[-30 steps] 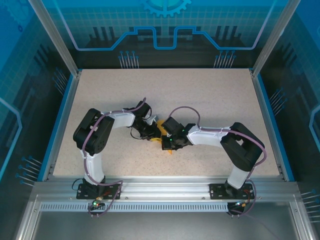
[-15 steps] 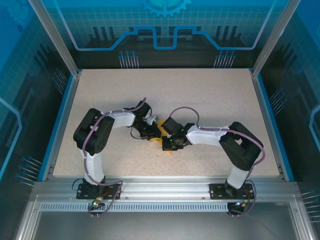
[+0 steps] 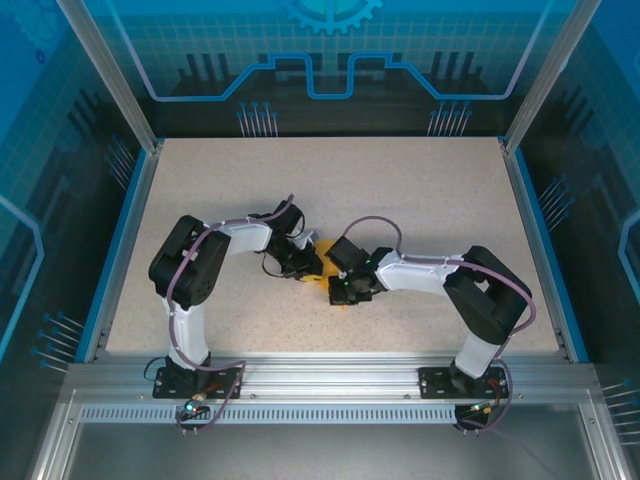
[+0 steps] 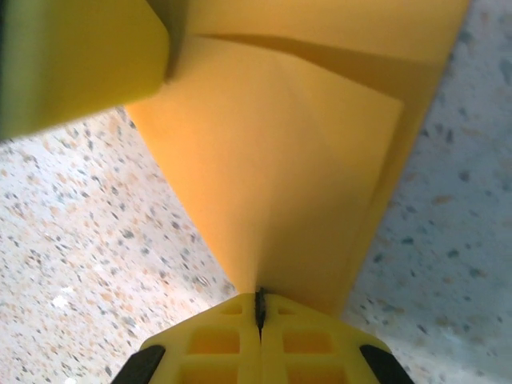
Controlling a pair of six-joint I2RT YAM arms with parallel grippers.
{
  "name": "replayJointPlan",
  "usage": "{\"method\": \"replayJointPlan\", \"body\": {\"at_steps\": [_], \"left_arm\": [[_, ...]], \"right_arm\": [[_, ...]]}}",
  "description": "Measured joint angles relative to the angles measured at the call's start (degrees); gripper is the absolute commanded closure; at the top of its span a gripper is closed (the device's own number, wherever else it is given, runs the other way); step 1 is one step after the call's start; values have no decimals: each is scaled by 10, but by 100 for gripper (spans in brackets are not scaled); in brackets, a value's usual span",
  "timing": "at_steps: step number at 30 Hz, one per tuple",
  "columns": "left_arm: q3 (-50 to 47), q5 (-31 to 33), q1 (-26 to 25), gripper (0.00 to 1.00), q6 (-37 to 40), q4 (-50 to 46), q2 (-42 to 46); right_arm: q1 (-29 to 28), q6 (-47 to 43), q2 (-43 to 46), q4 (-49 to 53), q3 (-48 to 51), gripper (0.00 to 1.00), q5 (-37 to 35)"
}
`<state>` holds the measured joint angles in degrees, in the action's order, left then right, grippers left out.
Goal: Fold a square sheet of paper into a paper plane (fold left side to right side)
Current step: Third fold the triangle at the center of the table.
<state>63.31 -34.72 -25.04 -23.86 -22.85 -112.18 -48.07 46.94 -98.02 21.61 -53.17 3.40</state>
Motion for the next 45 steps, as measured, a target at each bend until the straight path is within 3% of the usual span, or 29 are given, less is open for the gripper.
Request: {"method": "replayJointPlan", "body": {"at_steps": [27,40,45], "left_arm": [[7,4,-3,82,0,-10,-3],[12,11,-7,81,0,-13,-3],[19,15,-10,75,0,-17,-2]], "right_arm": [[14,-4,103,-2,53,100,24],[29,-4,25,-49,45,100,46],[31,-4,21,-50,45,100,48]]}}
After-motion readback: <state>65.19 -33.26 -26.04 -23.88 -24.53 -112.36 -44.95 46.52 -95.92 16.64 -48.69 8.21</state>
